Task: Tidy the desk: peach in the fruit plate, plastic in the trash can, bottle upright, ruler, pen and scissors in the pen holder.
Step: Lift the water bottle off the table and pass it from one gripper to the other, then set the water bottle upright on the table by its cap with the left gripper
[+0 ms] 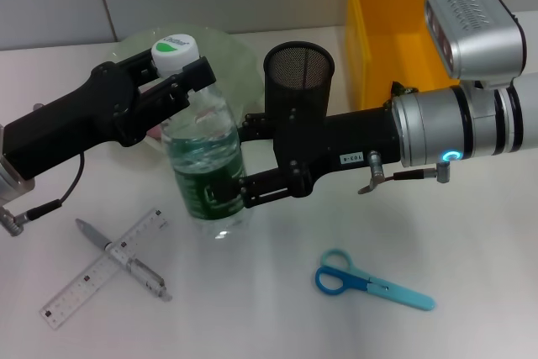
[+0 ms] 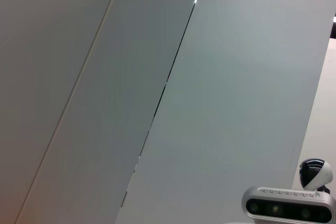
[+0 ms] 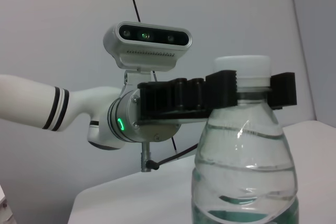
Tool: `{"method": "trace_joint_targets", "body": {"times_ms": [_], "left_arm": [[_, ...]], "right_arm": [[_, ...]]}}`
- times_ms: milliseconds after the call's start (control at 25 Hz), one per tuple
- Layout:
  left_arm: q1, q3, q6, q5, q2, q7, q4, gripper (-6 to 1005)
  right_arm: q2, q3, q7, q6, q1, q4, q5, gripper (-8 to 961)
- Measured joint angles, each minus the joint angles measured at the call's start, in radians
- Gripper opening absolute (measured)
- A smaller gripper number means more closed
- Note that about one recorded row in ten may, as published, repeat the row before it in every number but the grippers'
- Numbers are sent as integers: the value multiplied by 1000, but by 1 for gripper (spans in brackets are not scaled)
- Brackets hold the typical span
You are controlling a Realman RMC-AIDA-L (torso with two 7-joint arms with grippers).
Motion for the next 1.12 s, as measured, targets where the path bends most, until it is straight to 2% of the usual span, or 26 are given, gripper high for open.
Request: {"method": "trace_joint_targets", "body": {"times_ms": [600, 1120], "left_arm": [[1, -5, 1, -1, 2, 5, 0, 445], [39, -48, -36, -1, 9, 66, 3, 444]], "right_arm": [[0, 0, 0, 42, -11, 4, 0, 814], [-2, -25, -9, 114, -33, 7, -11, 815]]}}
